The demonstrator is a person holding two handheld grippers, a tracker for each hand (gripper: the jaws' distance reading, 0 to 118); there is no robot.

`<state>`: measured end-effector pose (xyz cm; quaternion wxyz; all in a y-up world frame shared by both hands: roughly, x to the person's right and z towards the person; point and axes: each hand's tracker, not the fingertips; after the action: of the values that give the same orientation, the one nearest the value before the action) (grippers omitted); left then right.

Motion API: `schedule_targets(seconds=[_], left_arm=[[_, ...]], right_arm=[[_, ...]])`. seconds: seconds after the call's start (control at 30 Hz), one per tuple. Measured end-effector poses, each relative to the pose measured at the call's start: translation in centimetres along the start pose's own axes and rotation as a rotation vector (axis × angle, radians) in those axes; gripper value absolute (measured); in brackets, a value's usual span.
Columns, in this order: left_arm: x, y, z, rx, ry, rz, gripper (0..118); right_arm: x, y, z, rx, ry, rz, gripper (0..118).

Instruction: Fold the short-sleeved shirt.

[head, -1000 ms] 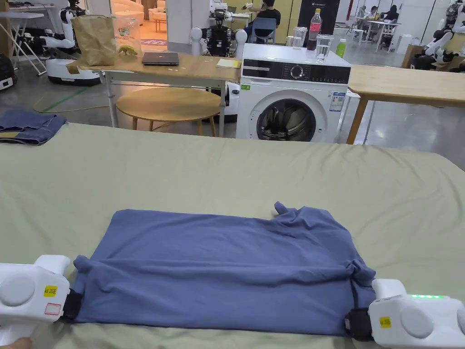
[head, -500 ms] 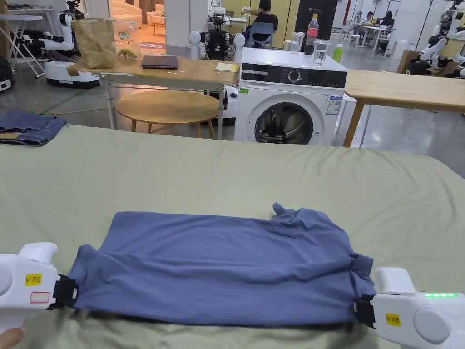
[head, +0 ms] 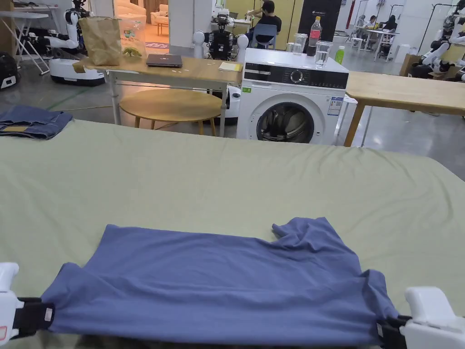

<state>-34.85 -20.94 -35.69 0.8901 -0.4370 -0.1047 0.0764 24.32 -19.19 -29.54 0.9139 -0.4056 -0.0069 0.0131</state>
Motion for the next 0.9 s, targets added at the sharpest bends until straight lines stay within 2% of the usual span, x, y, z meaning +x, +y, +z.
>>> schedule_targets(seconds=[0.23, 0.4, 0.53, 0.57, 0.6, 0.67, 0.77, 0.9], left_arm=[[0.5, -5.7, -1.7, -0.058, 0.037, 0.016, 1], [0.4, -5.8, -2.8, -0.062, 0.046, 0.024, 1], [1.0, -5.2, -2.5, -0.064, 0.059, -0.006, 1], [1.1, -5.0, -2.3, -0.059, 0.061, -0.004, 1], [1.3, -4.7, -2.0, -0.053, 0.064, -0.003, 5], [2.1, -4.0, -1.3, 0.013, 0.108, -0.019, 23], [3.3, -2.9, 0.2, 0.137, 0.083, -0.026, 41], [4.7, -1.1, 1.2, 0.312, 0.060, -0.017, 41]], right_arm=[[-1.5, -5.7, -1.7, -0.123, -0.090, 0.033, 7], [-1.7, -6.2, -3.6, -0.130, -0.118, 0.049, 7], [-1.3, -5.8, -3.4, -0.118, -0.106, 0.024, 9], [-1.2, -5.5, -3.0, -0.112, -0.105, 0.011, 16], [-1.1, -5.1, -2.4, -0.083, -0.110, -0.007, 32], [-1.3, -4.3, -1.0, 0.001, -0.136, -0.037, 53], [-2.0, -2.4, 0.7, 0.116, -0.127, -0.060, 54], [-4.3, -0.2, 1.9, 0.293, -0.138, -0.068, 54]])
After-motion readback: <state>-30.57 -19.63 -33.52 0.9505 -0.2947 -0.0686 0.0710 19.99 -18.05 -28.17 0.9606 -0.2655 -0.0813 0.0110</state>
